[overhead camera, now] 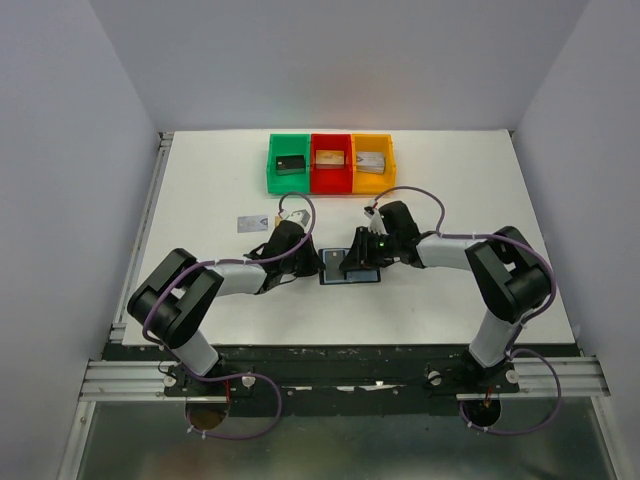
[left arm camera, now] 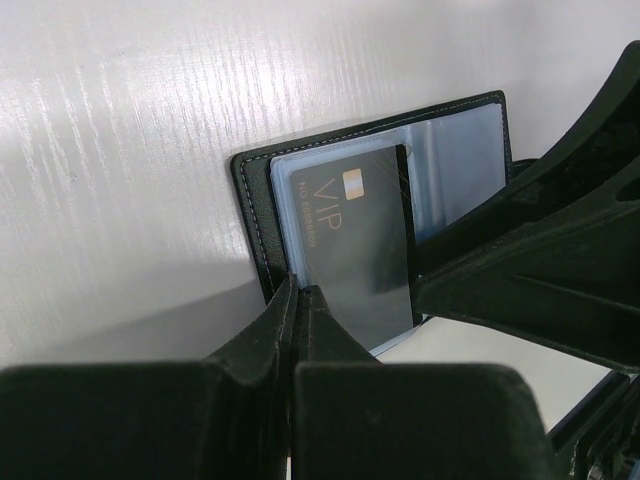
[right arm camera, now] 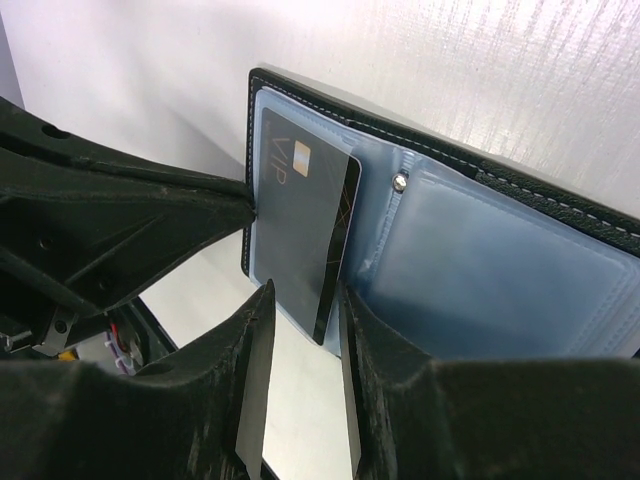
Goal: Take the credit cards out of the card holder
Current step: Remove the credit card from the card holder.
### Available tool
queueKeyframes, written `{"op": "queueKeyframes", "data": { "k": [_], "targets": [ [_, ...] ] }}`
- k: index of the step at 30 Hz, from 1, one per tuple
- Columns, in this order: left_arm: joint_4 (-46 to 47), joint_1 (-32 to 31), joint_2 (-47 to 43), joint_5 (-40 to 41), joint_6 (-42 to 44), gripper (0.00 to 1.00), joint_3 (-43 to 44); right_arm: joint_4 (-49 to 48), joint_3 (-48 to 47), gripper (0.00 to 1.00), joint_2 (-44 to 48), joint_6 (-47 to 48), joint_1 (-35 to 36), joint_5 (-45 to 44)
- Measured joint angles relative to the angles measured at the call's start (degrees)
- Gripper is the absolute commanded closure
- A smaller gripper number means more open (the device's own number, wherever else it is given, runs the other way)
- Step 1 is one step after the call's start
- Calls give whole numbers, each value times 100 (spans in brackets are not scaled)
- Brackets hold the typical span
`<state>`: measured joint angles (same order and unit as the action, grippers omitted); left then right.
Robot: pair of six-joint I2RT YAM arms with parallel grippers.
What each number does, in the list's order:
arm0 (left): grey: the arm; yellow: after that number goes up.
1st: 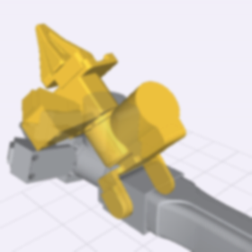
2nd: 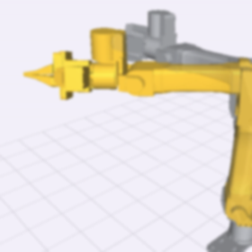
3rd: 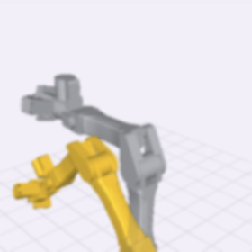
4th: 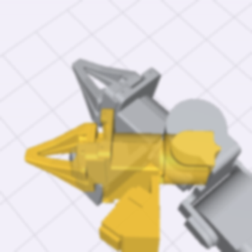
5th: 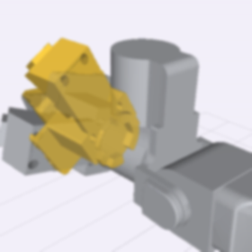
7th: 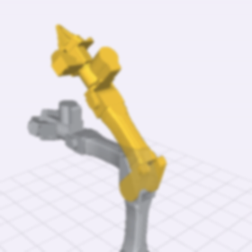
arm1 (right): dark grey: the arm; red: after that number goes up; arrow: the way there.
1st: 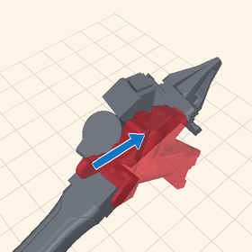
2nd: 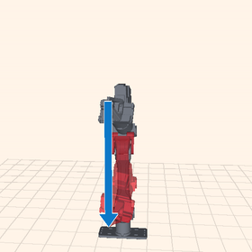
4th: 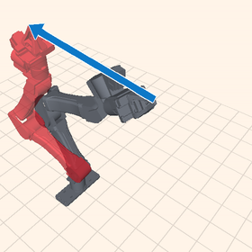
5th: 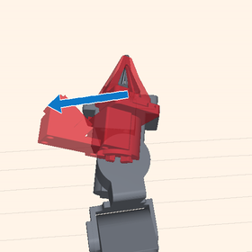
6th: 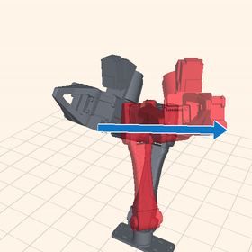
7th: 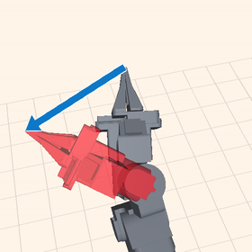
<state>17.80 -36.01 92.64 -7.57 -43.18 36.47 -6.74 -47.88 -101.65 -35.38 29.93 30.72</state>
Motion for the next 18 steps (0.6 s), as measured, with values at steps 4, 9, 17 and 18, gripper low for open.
{"op": "queueKeyframes", "data": {
  "k": [4, 9, 17, 18],
  "targets": [
    [-13, 0, 0, 9, 0, 100, 2, -140, 9, 61, -44, -90, 0, 9],
    [-44, 0, 0, 22, 0, 100, 17, -378, 85, 61, -92, -216, -4, 55],
    [-74, 0, 0, 46, 2, 100, 26, -850, 236, 61, -216, -494, -83, 216],
    [-74, 0, 0, 46, 2, 100, 26, -953, 273, 61, -240, -544, -107, 264]
  ]
}}
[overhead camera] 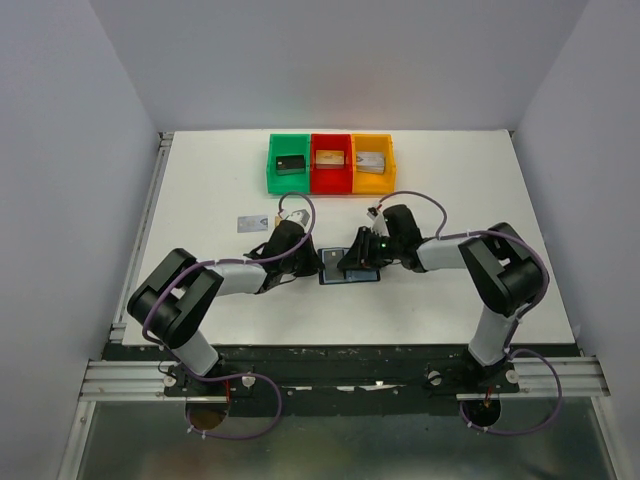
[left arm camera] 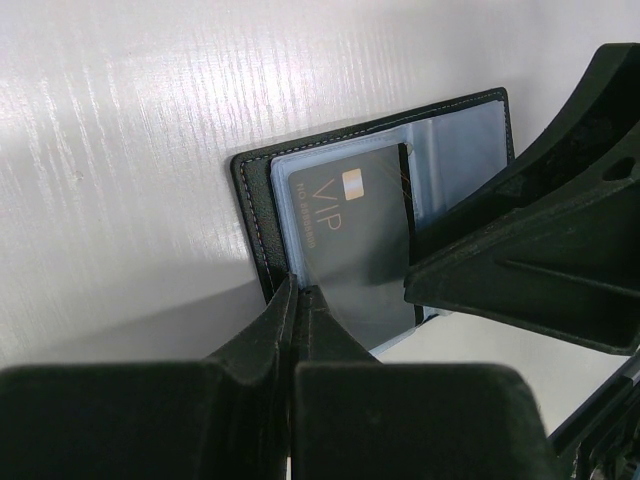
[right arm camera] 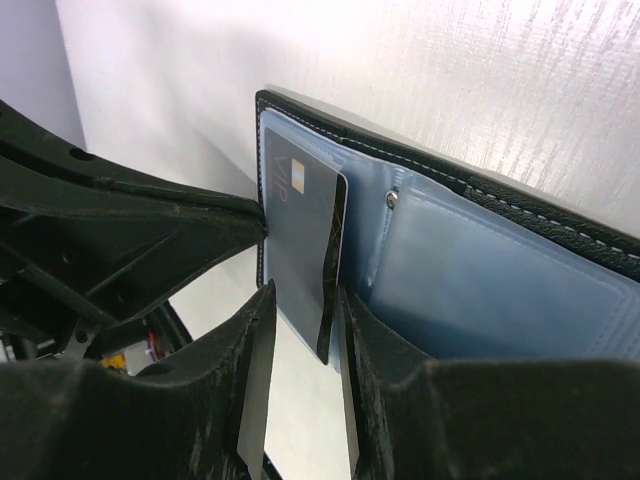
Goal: Take the credit cards out of the card holder
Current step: Remove the credit card from the card holder.
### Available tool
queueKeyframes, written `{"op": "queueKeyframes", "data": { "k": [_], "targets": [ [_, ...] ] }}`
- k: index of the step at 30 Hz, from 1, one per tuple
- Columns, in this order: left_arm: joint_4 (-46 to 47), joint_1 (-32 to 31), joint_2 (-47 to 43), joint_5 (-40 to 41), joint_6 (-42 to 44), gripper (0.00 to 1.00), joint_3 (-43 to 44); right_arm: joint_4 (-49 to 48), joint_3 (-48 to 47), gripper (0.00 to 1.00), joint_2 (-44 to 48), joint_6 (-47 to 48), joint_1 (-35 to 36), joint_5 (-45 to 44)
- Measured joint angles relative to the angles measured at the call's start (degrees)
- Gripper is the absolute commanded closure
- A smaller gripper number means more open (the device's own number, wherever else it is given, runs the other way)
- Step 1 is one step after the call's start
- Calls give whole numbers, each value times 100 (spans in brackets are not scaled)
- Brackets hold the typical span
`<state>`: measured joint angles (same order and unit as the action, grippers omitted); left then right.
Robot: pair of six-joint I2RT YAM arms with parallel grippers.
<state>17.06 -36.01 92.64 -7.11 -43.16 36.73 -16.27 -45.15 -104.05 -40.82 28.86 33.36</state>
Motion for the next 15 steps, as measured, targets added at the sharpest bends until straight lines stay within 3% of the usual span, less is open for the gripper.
{"op": "queueKeyframes", "data": {
  "k": [15],
  "targets": [
    [68, 2, 42, -44, -26, 100, 2, -1274, 247, 61, -409, -627, -153, 599]
  ]
}}
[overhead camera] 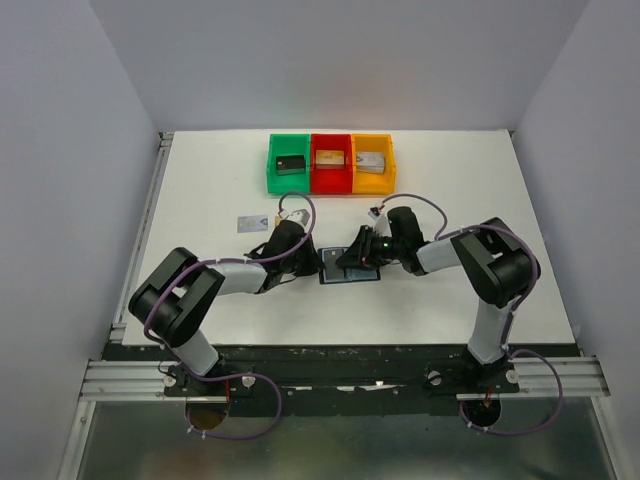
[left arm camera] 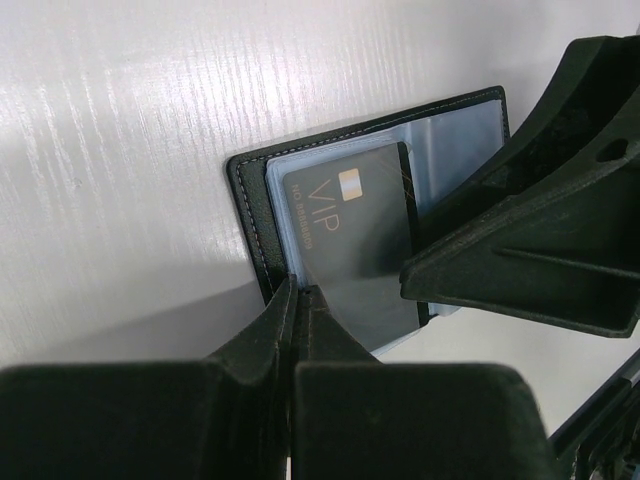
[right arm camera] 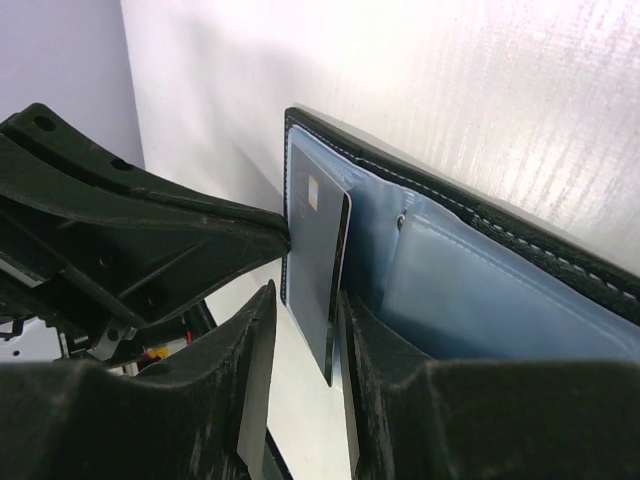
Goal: Take the credit cards out of the card holder
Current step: Remove the credit card from the card holder.
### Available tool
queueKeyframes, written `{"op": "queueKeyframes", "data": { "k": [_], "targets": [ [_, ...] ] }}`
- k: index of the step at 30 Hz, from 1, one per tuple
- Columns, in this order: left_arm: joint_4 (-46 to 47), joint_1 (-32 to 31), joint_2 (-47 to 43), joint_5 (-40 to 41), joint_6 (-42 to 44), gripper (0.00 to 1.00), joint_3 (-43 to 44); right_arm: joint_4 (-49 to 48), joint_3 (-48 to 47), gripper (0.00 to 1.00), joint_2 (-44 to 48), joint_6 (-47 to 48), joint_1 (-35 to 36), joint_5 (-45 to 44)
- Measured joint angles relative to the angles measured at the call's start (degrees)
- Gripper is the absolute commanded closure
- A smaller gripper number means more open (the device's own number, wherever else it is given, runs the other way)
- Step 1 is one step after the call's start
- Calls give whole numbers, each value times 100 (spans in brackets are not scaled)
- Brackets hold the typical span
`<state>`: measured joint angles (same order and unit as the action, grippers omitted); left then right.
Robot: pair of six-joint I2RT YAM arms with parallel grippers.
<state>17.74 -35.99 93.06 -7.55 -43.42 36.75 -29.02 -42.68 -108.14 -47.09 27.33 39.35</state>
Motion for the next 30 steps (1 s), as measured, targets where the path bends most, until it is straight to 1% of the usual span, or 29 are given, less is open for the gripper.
{"op": "queueKeyframes", "data": {
  "k": [8, 21, 22, 25, 27, 29, 30],
  "targets": [
    [140, 35, 72, -87, -37, 100, -2, -437, -2, 61, -229, -179, -44, 264],
    [358, 52, 122, -133, -81, 100, -59, -745, -111, 62, -520, -356, -57, 601],
    [361, 52, 125, -133, -81, 98, -61, -758, -127, 63, -544, -372, -59, 632],
    [363, 52, 125, -136, -79, 83, -61, -791, -131, 64, -573, -391, -61, 654],
    [365, 52, 125, -125, -76, 76, -61, -798, -131, 63, -575, -391, -63, 658],
    [398, 50, 125, -131, -94, 71, -61, -796, -131, 63, -575, -391, -61, 658],
    [404, 46, 125, -131, -109, 70, -61, -796, -131, 63, -575, -389, -61, 656]
  ]
}}
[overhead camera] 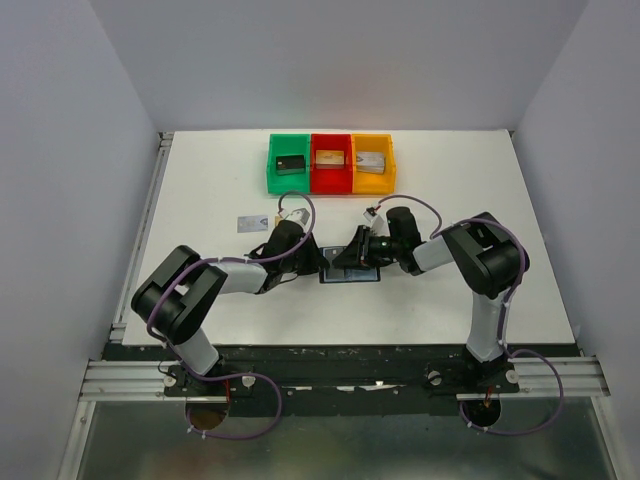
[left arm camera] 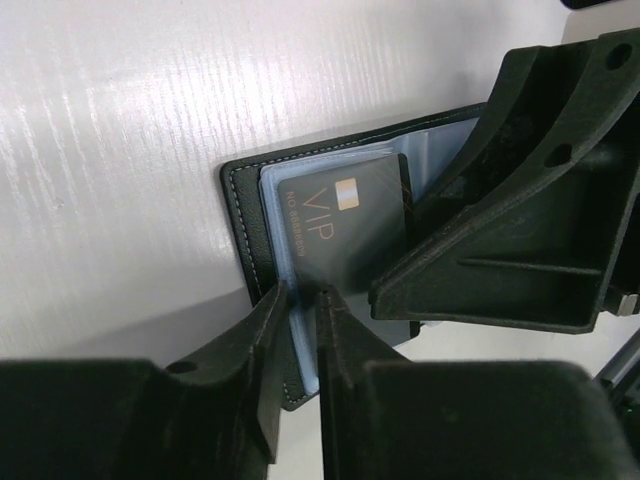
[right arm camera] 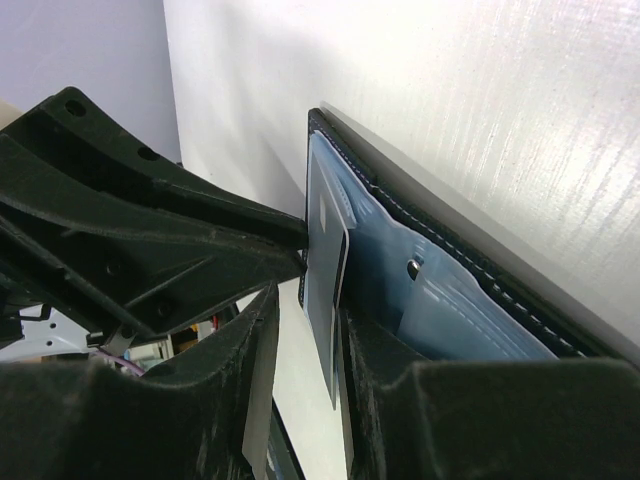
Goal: Take the credit cards out of the card holder
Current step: Remove the credit card from the card holder.
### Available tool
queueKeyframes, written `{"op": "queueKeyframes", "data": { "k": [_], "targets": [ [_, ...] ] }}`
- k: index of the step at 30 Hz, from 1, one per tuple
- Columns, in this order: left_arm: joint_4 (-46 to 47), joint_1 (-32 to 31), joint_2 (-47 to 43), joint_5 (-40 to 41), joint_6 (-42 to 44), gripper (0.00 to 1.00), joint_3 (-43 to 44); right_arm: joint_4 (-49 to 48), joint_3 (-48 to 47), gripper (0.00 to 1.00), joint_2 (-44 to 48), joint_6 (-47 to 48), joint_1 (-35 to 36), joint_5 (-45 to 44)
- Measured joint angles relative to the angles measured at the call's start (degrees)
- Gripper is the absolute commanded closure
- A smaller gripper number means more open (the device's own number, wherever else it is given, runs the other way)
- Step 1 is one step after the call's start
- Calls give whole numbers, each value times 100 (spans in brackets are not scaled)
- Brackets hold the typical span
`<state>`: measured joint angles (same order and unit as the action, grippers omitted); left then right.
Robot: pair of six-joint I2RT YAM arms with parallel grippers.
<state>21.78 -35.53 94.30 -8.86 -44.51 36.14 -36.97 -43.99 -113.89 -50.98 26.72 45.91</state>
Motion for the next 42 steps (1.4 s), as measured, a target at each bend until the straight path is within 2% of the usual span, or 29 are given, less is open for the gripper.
{"op": "queueKeyframes", "data": {
  "k": [5, 13, 25, 31, 42],
  "targets": [
    [35, -28, -20, -20, -37, 70, 0, 4, 0, 64, 0, 0, 0, 0],
    [-166, -39, -133, 28, -39, 83, -28, 50, 0, 64, 20, 50, 4, -9],
    [-437, -59, -153, 221, -57, 91, 20, 295, 33, 64, 181, 188, 22, -107],
    [-546, -61, -153, 258, -61, 100, 83, 348, 74, 64, 227, 236, 20, -133],
    [-654, -83, -153, 337, -59, 100, 136, 428, 219, 64, 389, 313, -59, -160]
  ]
}}
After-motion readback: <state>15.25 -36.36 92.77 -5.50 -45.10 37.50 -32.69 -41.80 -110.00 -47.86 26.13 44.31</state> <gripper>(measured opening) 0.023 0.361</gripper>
